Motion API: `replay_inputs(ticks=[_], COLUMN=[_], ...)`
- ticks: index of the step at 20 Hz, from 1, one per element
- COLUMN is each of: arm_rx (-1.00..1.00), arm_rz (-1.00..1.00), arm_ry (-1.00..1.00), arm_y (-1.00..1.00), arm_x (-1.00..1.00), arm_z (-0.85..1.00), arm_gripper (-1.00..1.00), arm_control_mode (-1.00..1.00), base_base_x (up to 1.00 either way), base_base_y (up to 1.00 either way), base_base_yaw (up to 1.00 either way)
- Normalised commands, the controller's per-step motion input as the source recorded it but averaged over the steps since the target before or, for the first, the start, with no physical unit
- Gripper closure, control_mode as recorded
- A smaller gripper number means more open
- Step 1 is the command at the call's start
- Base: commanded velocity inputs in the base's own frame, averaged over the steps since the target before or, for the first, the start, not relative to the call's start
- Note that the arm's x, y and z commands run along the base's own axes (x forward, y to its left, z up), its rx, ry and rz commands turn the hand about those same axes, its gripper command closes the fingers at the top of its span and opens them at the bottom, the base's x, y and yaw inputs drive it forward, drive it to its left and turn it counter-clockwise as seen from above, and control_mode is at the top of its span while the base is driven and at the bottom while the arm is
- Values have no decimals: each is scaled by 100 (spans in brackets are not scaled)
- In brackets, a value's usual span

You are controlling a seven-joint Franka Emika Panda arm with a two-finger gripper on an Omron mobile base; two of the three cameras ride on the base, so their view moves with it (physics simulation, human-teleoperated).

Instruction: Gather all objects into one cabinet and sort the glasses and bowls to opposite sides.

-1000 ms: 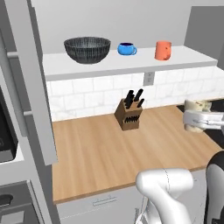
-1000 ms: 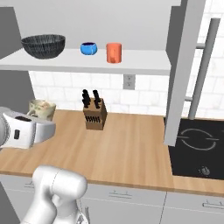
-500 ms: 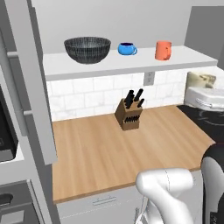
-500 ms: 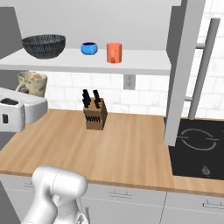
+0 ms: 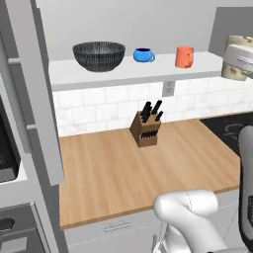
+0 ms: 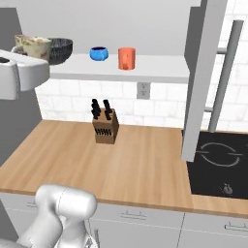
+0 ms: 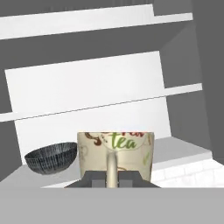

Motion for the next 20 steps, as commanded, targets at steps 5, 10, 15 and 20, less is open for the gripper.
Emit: replay_inputs(ticks=[5,10,15,20], arm_rx=[-5,-18,-2,-7], arm_rz=[-1,-1,0,0], arm_ry=[3,16,-10,-24], arm_y=[0,0,0,0], arm_x=[28,79,27,69], arm_z=[0,-3,-12,-31], arm_gripper=[100,100,100,100], arm_control_mode=[-100,-100,-100,-100], base_base_x=[0,0,0,0], base_base_y=[0,0,0,0], base_base_yaw=[0,0,0,0])
